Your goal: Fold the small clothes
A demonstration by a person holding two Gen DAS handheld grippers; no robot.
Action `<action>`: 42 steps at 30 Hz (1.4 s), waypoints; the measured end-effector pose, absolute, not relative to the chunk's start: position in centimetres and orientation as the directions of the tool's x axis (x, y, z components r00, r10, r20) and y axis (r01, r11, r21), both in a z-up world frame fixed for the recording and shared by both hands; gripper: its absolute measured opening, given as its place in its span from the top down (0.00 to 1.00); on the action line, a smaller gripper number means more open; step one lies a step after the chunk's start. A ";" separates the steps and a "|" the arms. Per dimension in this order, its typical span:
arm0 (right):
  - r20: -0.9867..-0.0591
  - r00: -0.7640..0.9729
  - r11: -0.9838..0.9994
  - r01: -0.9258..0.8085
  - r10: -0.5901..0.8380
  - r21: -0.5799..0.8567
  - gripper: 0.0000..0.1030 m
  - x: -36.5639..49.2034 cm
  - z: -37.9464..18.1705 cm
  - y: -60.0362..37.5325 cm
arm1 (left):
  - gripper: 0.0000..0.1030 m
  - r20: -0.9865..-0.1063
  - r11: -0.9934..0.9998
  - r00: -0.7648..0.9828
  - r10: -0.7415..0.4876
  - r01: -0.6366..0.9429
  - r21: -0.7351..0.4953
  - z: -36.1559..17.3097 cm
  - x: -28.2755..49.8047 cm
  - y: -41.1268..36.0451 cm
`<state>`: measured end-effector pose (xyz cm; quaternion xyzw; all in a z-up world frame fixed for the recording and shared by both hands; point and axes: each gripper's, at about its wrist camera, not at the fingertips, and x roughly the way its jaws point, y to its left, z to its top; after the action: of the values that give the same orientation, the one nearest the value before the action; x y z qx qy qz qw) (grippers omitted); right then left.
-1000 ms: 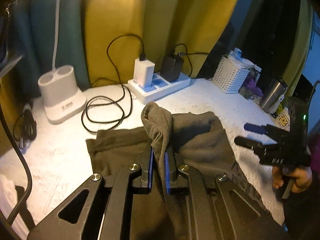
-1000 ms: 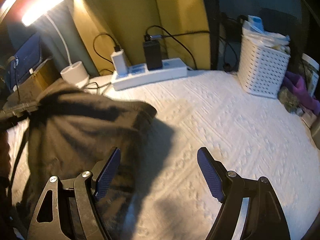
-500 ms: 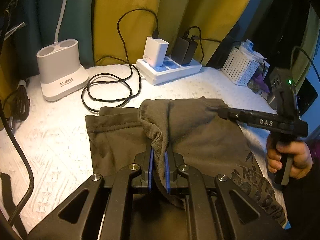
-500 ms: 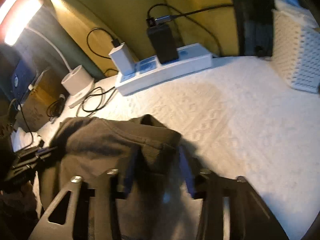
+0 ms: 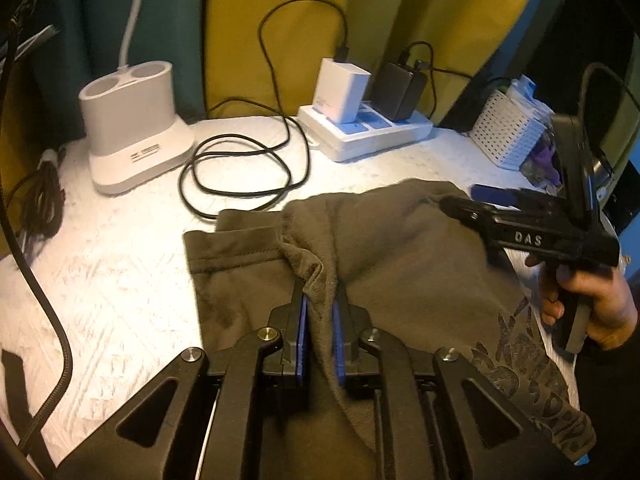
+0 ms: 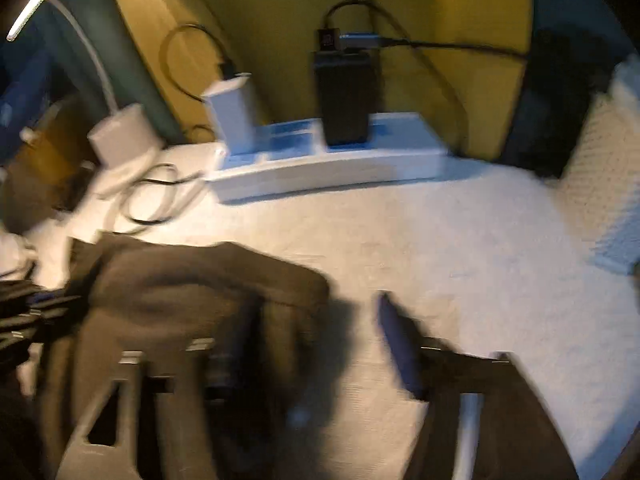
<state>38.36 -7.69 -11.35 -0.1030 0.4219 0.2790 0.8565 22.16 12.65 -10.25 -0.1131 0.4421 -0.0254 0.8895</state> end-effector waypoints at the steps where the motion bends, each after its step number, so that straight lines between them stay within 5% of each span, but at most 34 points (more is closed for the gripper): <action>1: -0.782 0.481 0.823 -0.564 0.396 0.070 0.27 38.3 -11.4 -8.0 | 0.86 -0.775 0.969 0.613 -0.151 -0.062 -0.238 -9.9 22.0 12.9; 8: -0.768 0.522 0.840 -0.541 0.371 0.038 0.27 36.9 -9.7 -9.4 | 0.84 -0.764 0.973 0.639 -0.090 -0.107 -0.205 -7.6 20.1 13.4; 12: -0.757 0.535 0.836 -0.549 0.376 0.028 0.27 35.1 -8.7 -10.6 | 0.58 -0.744 0.967 0.664 -0.079 -0.131 -0.220 -6.5 18.3 14.1; 42: -0.766 0.502 0.810 -0.584 0.403 0.043 0.27 20.4 -8.9 -15.7 | 0.58 -0.804 0.977 0.569 -0.174 -0.002 -0.212 -9.4 6.0 5.6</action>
<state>20.36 -15.69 -8.93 -0.1112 0.4083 0.2870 0.8594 6.04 5.60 -9.37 -0.0948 0.4616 -0.0488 0.8806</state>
